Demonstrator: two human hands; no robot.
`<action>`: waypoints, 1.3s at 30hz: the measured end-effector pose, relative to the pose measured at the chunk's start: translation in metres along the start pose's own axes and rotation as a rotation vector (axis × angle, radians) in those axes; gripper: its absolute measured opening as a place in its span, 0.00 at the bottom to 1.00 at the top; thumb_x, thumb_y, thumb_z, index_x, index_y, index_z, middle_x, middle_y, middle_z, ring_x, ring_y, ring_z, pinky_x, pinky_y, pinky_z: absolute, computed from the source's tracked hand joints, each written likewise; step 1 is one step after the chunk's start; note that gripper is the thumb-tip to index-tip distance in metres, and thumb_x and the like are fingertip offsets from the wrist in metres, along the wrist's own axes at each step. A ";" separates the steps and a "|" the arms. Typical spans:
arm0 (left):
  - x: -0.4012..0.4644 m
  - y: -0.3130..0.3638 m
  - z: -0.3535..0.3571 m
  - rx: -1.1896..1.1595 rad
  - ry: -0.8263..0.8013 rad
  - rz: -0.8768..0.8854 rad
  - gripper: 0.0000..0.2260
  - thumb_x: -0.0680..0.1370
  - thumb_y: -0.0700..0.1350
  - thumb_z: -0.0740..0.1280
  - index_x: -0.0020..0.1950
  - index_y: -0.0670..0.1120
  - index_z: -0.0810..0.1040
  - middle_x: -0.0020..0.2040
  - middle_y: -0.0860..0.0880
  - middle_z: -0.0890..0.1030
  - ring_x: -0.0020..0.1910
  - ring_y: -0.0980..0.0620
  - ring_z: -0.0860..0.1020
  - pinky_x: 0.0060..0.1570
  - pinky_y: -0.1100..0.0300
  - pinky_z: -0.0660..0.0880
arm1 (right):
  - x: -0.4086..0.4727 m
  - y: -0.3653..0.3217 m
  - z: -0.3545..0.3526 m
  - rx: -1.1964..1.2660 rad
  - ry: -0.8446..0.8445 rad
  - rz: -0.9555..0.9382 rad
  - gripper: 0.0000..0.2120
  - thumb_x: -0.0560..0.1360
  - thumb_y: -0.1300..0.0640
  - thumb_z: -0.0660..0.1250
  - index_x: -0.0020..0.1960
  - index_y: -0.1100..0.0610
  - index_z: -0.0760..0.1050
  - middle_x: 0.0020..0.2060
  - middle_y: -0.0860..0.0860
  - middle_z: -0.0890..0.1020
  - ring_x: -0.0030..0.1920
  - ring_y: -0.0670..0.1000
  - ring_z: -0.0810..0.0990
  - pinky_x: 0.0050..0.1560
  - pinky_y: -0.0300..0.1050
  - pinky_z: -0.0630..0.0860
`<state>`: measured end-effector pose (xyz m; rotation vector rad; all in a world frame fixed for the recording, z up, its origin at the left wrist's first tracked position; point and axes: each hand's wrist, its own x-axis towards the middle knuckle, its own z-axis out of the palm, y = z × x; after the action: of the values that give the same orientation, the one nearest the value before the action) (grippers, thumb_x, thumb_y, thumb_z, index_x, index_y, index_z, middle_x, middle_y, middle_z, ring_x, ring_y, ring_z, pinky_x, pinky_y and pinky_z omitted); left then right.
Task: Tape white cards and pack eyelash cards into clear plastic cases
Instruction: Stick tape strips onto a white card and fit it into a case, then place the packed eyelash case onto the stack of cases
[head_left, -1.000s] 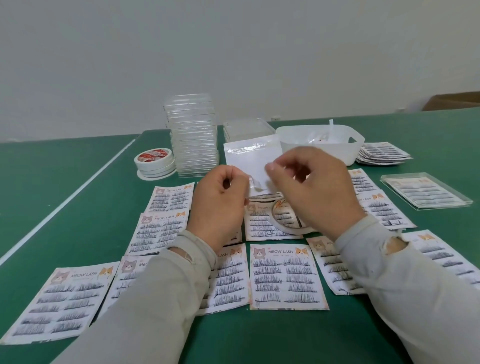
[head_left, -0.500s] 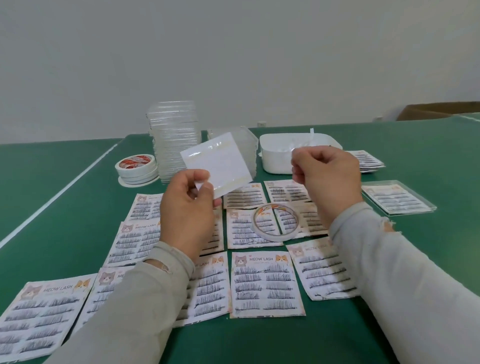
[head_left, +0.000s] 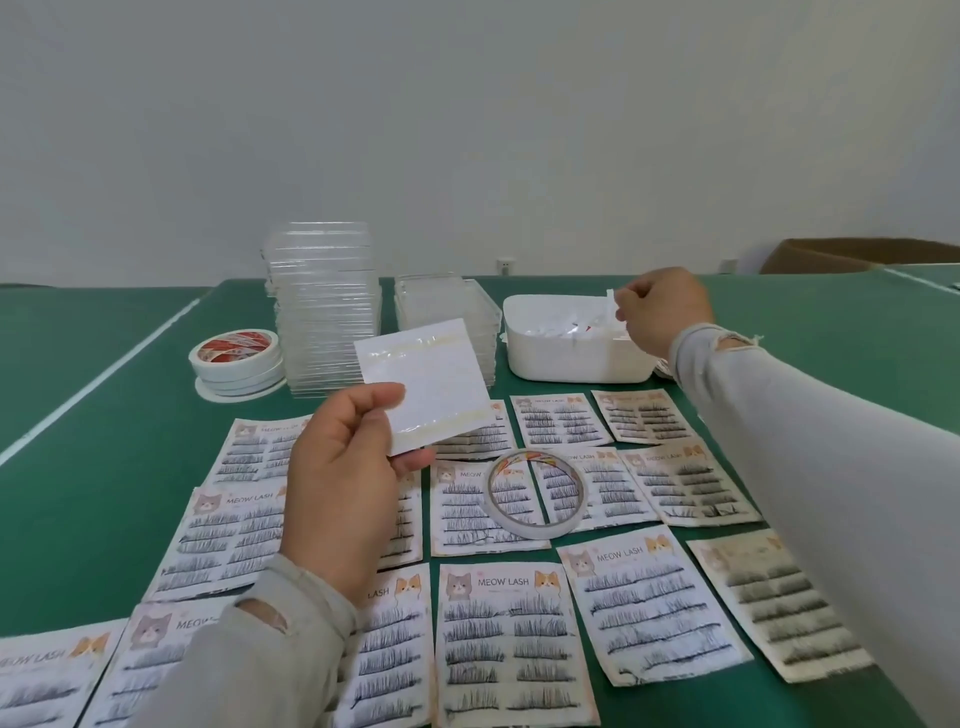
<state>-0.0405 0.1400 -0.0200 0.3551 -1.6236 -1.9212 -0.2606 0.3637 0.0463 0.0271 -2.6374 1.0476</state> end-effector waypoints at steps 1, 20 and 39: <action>-0.001 0.001 0.000 -0.004 -0.002 -0.004 0.20 0.84 0.37 0.60 0.43 0.56 0.85 0.53 0.57 0.83 0.43 0.55 0.86 0.41 0.61 0.82 | -0.003 0.000 -0.004 -0.009 -0.008 0.000 0.15 0.81 0.58 0.61 0.50 0.67 0.82 0.50 0.62 0.86 0.46 0.60 0.83 0.54 0.56 0.82; -0.005 0.057 0.044 -0.177 -0.581 -0.598 0.12 0.83 0.36 0.59 0.64 0.36 0.76 0.47 0.40 0.86 0.39 0.48 0.86 0.33 0.57 0.83 | -0.167 -0.025 0.015 1.601 -0.727 0.443 0.18 0.77 0.55 0.67 0.63 0.63 0.80 0.61 0.61 0.81 0.61 0.57 0.78 0.72 0.58 0.70; 0.088 0.060 0.037 1.379 -0.137 0.752 0.13 0.85 0.46 0.58 0.67 0.51 0.76 0.65 0.50 0.80 0.47 0.46 0.82 0.47 0.55 0.74 | -0.140 -0.002 0.008 1.746 -0.239 0.620 0.06 0.79 0.60 0.69 0.47 0.62 0.79 0.28 0.51 0.82 0.26 0.46 0.80 0.33 0.40 0.81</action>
<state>-0.1141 0.1131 0.0609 0.0700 -2.4605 -0.1007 -0.1291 0.3432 0.0024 -0.2985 -0.9798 3.1999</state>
